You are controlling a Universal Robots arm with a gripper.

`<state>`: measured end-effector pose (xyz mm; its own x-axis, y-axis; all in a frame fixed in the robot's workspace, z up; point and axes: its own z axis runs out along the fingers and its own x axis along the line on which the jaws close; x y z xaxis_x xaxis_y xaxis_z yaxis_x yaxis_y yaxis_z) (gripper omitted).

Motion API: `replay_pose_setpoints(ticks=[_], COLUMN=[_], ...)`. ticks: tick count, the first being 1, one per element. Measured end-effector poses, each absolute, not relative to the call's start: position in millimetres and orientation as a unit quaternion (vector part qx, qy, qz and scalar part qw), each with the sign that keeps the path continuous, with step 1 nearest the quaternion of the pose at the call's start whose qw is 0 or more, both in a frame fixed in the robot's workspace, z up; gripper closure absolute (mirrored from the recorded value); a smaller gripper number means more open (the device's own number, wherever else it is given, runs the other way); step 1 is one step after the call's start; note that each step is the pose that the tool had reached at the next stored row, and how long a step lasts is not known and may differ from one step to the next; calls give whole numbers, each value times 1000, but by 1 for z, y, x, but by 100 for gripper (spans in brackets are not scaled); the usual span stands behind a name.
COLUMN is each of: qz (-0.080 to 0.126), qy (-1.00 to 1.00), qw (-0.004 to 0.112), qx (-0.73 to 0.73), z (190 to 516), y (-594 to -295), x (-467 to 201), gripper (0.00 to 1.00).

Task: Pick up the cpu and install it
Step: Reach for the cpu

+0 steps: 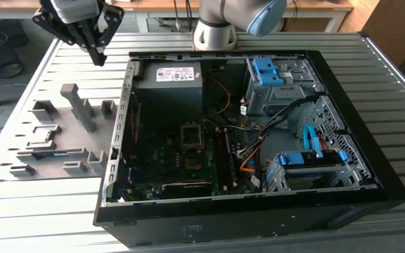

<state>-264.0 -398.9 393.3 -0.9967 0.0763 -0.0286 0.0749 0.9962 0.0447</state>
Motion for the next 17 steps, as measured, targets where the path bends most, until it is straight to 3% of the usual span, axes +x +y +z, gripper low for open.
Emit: replay_pose_setpoints(ticks=[17], qz=[22], qy=[999], qw=[15], qx=[38], z=[393], y=[-399], x=[-287], gripper=[90])
